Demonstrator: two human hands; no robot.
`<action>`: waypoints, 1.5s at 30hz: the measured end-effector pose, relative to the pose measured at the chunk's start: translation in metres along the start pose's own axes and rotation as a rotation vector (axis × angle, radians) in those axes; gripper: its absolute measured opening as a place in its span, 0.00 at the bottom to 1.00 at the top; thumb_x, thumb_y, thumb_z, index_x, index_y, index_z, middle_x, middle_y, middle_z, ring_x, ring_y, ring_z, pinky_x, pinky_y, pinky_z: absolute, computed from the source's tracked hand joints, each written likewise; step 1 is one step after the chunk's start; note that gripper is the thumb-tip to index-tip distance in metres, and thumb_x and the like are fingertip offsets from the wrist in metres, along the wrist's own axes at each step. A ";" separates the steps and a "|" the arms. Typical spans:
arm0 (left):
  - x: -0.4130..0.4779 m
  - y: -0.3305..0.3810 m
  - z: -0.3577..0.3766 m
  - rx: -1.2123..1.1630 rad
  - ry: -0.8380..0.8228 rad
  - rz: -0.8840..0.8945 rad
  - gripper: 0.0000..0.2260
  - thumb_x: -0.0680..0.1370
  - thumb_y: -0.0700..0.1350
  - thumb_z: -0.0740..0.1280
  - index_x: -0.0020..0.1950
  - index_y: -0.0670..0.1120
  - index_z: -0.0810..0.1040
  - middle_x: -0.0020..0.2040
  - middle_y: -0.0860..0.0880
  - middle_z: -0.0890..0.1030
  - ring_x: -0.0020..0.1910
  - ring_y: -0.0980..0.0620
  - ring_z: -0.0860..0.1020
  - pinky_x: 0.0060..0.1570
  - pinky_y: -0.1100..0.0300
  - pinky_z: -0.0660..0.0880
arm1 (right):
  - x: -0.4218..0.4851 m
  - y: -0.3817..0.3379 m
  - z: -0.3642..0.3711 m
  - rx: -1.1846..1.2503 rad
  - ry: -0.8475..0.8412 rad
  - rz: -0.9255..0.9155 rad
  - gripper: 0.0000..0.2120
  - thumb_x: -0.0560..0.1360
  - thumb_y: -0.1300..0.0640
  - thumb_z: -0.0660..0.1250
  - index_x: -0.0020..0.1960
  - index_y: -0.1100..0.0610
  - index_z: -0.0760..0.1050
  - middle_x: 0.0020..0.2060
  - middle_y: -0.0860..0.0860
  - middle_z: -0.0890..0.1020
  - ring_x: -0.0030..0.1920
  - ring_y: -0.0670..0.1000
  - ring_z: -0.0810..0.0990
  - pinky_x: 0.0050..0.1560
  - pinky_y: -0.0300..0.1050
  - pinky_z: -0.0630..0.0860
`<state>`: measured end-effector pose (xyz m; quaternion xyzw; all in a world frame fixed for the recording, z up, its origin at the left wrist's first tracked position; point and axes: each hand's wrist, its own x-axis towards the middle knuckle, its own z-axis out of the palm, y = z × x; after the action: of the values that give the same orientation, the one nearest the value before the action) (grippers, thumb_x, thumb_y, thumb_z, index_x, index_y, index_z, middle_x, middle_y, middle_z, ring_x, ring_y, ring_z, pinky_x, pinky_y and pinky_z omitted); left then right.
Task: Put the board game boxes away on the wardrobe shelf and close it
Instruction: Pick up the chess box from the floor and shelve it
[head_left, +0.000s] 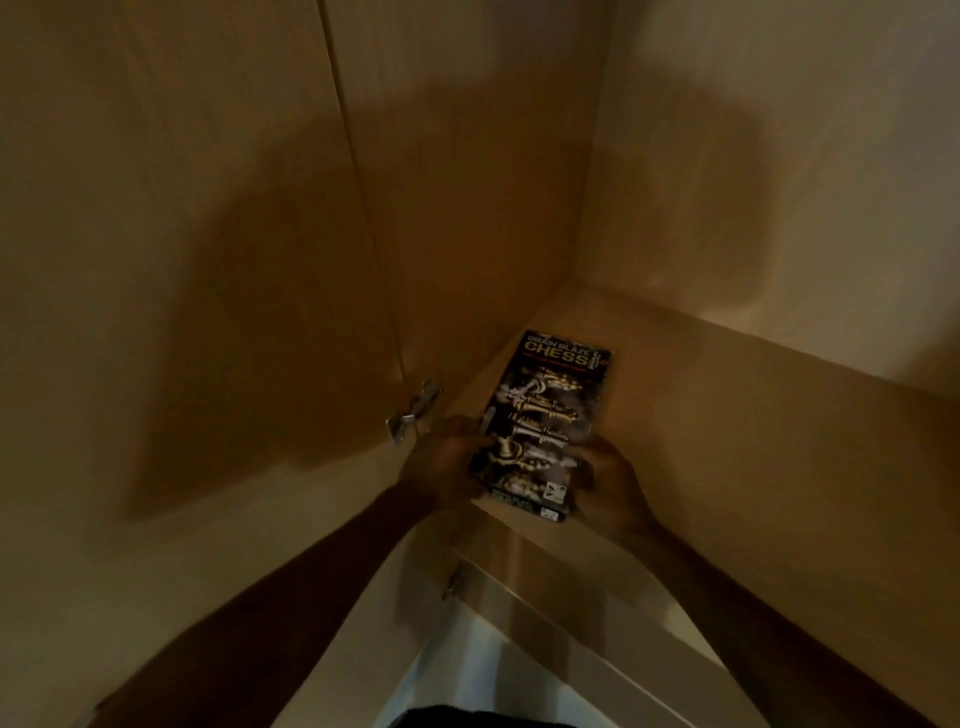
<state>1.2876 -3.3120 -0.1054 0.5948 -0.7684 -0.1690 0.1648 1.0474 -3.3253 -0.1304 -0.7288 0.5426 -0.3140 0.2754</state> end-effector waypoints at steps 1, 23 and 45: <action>0.001 -0.001 0.000 0.071 0.080 -0.022 0.23 0.66 0.48 0.78 0.61 0.51 0.80 0.62 0.46 0.77 0.63 0.45 0.73 0.60 0.52 0.74 | 0.003 -0.001 0.001 0.028 -0.016 -0.016 0.11 0.71 0.68 0.67 0.52 0.61 0.81 0.54 0.54 0.78 0.57 0.53 0.77 0.58 0.49 0.76; 0.037 -0.014 0.018 -0.059 -0.002 -0.216 0.36 0.75 0.37 0.64 0.80 0.47 0.53 0.80 0.45 0.54 0.79 0.43 0.50 0.75 0.49 0.56 | 0.073 0.018 0.032 -0.083 -0.183 -0.171 0.24 0.69 0.52 0.73 0.63 0.58 0.77 0.65 0.57 0.73 0.66 0.55 0.72 0.62 0.53 0.75; -0.321 0.042 0.096 -0.876 0.830 -1.122 0.08 0.78 0.40 0.67 0.55 0.49 0.81 0.51 0.50 0.85 0.52 0.54 0.82 0.55 0.59 0.76 | -0.154 -0.083 0.120 0.226 -0.718 -0.082 0.13 0.75 0.57 0.68 0.60 0.54 0.78 0.44 0.44 0.81 0.44 0.41 0.79 0.44 0.33 0.75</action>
<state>1.2839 -2.9844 -0.1884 0.7862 -0.0979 -0.2771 0.5436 1.1571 -3.1476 -0.1713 -0.7786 0.3439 -0.1074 0.5138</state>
